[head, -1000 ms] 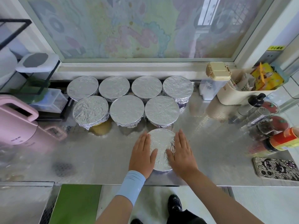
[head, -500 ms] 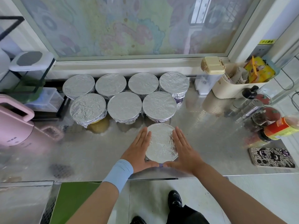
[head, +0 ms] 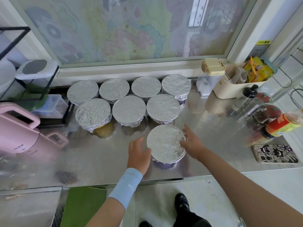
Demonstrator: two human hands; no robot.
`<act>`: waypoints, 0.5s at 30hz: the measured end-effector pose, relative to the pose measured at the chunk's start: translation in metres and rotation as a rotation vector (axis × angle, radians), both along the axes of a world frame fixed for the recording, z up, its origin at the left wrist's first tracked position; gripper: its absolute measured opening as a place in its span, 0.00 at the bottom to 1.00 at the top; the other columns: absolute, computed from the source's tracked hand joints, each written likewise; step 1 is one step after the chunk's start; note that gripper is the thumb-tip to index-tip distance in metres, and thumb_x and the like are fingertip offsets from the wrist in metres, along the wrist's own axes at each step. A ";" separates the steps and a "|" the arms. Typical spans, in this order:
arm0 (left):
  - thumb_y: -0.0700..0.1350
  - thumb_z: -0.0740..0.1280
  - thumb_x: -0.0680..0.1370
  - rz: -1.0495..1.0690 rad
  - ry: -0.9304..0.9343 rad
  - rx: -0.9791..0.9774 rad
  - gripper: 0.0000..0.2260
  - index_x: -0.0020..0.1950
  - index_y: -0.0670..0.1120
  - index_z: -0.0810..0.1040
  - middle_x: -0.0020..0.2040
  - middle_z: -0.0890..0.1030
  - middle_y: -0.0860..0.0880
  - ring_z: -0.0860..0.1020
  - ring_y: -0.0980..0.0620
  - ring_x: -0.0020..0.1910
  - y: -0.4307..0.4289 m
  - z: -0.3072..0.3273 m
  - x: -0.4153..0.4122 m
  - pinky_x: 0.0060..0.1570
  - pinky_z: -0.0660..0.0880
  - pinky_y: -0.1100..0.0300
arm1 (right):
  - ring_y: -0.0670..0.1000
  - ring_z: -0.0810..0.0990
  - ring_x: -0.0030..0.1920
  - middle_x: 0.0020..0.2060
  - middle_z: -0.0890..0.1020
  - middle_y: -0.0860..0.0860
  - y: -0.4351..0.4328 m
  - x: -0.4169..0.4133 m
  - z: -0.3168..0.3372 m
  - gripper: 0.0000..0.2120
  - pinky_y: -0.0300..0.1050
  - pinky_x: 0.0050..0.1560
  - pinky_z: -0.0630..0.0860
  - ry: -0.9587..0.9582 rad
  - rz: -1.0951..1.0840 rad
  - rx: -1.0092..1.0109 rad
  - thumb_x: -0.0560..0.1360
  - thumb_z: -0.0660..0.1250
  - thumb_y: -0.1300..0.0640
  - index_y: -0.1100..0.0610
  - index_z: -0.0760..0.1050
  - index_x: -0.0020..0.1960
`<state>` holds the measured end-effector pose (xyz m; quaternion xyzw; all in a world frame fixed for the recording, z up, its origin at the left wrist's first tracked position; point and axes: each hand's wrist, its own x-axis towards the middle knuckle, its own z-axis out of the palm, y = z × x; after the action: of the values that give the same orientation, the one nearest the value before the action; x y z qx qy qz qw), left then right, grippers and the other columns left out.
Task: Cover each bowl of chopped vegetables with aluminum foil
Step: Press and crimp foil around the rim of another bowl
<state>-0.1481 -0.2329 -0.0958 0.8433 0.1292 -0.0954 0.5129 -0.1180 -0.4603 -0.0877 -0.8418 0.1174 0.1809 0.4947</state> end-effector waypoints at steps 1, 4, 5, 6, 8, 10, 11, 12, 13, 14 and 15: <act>0.43 0.60 0.74 0.023 0.052 -0.037 0.16 0.61 0.51 0.75 0.63 0.71 0.49 0.73 0.50 0.55 -0.005 0.003 0.004 0.60 0.71 0.54 | 0.55 0.71 0.67 0.70 0.70 0.56 0.005 0.001 0.004 0.38 0.49 0.66 0.69 0.003 -0.105 0.040 0.71 0.64 0.60 0.56 0.55 0.78; 0.44 0.60 0.75 0.049 0.120 -0.117 0.14 0.57 0.51 0.78 0.61 0.74 0.46 0.77 0.49 0.52 -0.014 0.009 0.009 0.59 0.75 0.48 | 0.62 0.78 0.53 0.50 0.81 0.61 0.008 0.002 0.016 0.17 0.49 0.49 0.75 0.001 -0.152 0.016 0.70 0.60 0.63 0.61 0.76 0.58; 0.43 0.60 0.76 0.060 0.134 -0.126 0.15 0.61 0.50 0.78 0.61 0.73 0.47 0.77 0.49 0.54 -0.017 0.011 0.010 0.61 0.75 0.47 | 0.61 0.79 0.48 0.45 0.81 0.60 0.007 0.001 0.020 0.14 0.48 0.45 0.74 0.001 -0.154 -0.001 0.69 0.60 0.62 0.60 0.77 0.52; 0.42 0.60 0.76 0.060 0.146 -0.126 0.16 0.62 0.49 0.77 0.62 0.73 0.48 0.77 0.49 0.55 -0.020 0.010 0.011 0.62 0.74 0.47 | 0.59 0.78 0.43 0.41 0.80 0.59 0.003 0.000 0.022 0.12 0.46 0.41 0.72 0.013 -0.163 -0.019 0.68 0.59 0.61 0.60 0.77 0.48; 0.43 0.61 0.75 0.037 0.164 -0.142 0.16 0.61 0.51 0.77 0.61 0.75 0.48 0.77 0.50 0.55 -0.031 0.010 0.013 0.61 0.75 0.47 | 0.53 0.75 0.38 0.40 0.81 0.59 -0.007 -0.003 0.023 0.13 0.44 0.39 0.70 0.024 -0.203 -0.058 0.67 0.59 0.59 0.59 0.77 0.47; 0.46 0.61 0.71 0.017 0.194 -0.169 0.17 0.59 0.53 0.77 0.60 0.76 0.48 0.78 0.50 0.55 -0.048 0.010 0.018 0.60 0.76 0.47 | 0.52 0.73 0.35 0.36 0.78 0.58 -0.022 -0.008 0.025 0.10 0.43 0.36 0.68 0.023 -0.260 -0.071 0.68 0.58 0.58 0.59 0.76 0.43; 0.47 0.61 0.71 0.012 0.212 -0.180 0.16 0.58 0.52 0.78 0.59 0.77 0.49 0.78 0.51 0.54 -0.058 0.013 0.021 0.59 0.77 0.50 | 0.51 0.71 0.34 0.32 0.76 0.56 -0.029 -0.009 0.027 0.05 0.43 0.35 0.66 0.024 -0.285 -0.072 0.69 0.59 0.59 0.58 0.74 0.40; 0.45 0.62 0.72 -0.004 0.209 -0.202 0.14 0.56 0.51 0.78 0.57 0.78 0.50 0.78 0.52 0.53 -0.069 0.016 0.024 0.58 0.76 0.54 | 0.51 0.70 0.33 0.30 0.73 0.52 -0.039 -0.010 0.027 0.05 0.43 0.34 0.65 0.028 -0.312 -0.075 0.71 0.59 0.62 0.57 0.71 0.37; 0.42 0.62 0.74 -0.022 0.199 -0.212 0.12 0.56 0.49 0.78 0.55 0.79 0.51 0.78 0.53 0.51 -0.080 0.022 0.028 0.55 0.75 0.58 | 0.51 0.69 0.32 0.29 0.71 0.50 -0.049 -0.009 0.026 0.07 0.43 0.33 0.64 0.027 -0.335 -0.086 0.72 0.59 0.63 0.57 0.69 0.35; 0.39 0.62 0.76 -0.042 0.187 -0.222 0.11 0.56 0.47 0.78 0.53 0.80 0.51 0.78 0.54 0.50 -0.092 0.026 0.033 0.53 0.74 0.59 | 0.51 0.68 0.32 0.29 0.70 0.50 -0.060 -0.009 0.025 0.08 0.43 0.33 0.63 0.024 -0.360 -0.080 0.72 0.59 0.64 0.56 0.68 0.35; 0.38 0.61 0.76 -0.057 0.177 -0.223 0.13 0.58 0.45 0.78 0.54 0.80 0.49 0.78 0.53 0.51 -0.103 0.028 0.039 0.52 0.75 0.59 | 0.52 0.67 0.32 0.28 0.69 0.50 -0.069 -0.007 0.024 0.08 0.44 0.33 0.63 0.012 -0.381 -0.072 0.71 0.59 0.65 0.56 0.67 0.34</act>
<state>-0.1090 -0.3360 -0.0673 0.7728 0.1385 -0.1978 0.5869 -0.1246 -0.5295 -0.0638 -0.8204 0.2839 0.0847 0.4890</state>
